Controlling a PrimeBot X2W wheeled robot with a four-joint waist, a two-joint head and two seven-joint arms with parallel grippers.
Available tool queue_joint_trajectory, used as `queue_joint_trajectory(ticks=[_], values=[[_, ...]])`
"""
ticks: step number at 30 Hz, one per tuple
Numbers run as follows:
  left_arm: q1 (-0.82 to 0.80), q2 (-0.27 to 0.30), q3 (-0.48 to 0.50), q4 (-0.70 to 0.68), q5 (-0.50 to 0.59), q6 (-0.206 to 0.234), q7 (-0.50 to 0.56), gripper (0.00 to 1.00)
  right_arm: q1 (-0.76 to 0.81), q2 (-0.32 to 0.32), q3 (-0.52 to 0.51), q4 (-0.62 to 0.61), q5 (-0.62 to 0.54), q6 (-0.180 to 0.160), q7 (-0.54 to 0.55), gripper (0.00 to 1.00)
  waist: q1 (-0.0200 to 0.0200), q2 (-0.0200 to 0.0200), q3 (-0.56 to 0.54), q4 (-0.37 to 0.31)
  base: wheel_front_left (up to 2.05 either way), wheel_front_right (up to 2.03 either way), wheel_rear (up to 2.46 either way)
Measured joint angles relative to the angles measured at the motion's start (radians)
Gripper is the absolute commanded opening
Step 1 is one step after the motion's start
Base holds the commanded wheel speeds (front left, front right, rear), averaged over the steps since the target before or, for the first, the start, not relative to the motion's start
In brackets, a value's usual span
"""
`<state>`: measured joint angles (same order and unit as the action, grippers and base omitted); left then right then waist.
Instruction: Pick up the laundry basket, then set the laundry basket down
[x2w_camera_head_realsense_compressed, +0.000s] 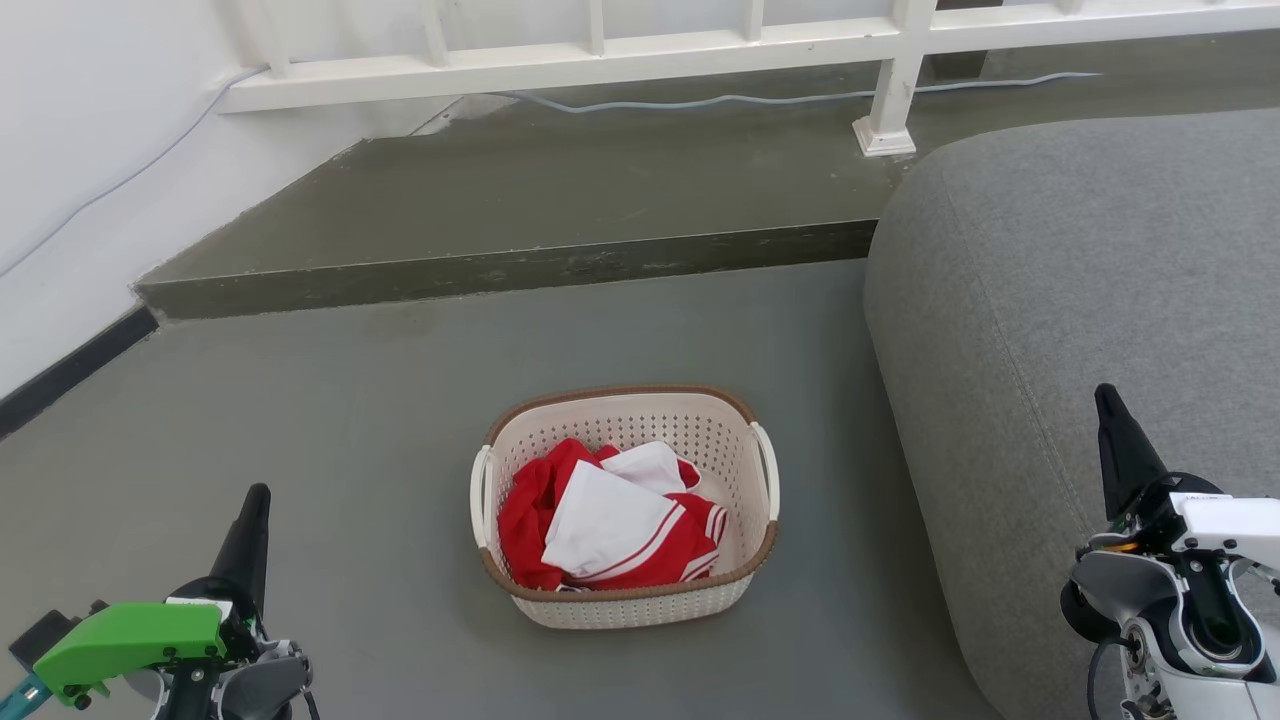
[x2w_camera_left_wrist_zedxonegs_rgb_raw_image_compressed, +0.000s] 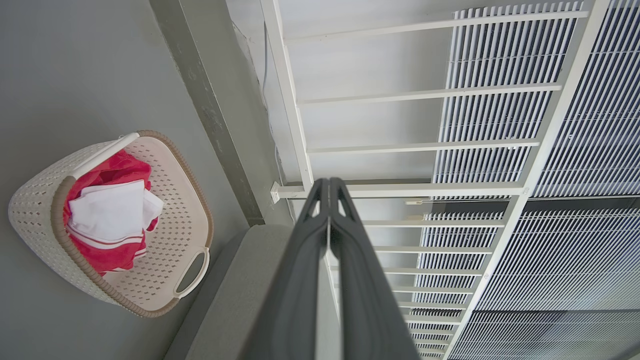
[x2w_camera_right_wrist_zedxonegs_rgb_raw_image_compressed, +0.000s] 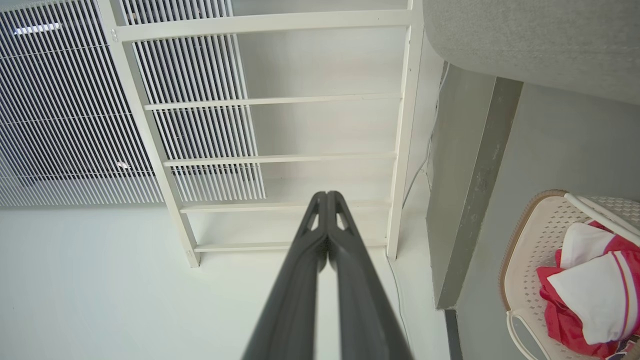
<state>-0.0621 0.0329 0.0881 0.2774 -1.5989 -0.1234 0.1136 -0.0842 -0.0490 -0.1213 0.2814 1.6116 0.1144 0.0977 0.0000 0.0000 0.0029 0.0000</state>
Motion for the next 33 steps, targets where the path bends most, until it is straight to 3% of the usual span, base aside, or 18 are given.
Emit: queue_joint_trajectory(ticks=[33], values=[[0.000,0.000,0.000,0.000,0.000,0.000,0.000,0.00,0.000,0.000,-0.001,0.000,0.000,0.000,0.000,0.00,0.0000,0.0000,0.000,0.000,0.00,0.00,0.00]])
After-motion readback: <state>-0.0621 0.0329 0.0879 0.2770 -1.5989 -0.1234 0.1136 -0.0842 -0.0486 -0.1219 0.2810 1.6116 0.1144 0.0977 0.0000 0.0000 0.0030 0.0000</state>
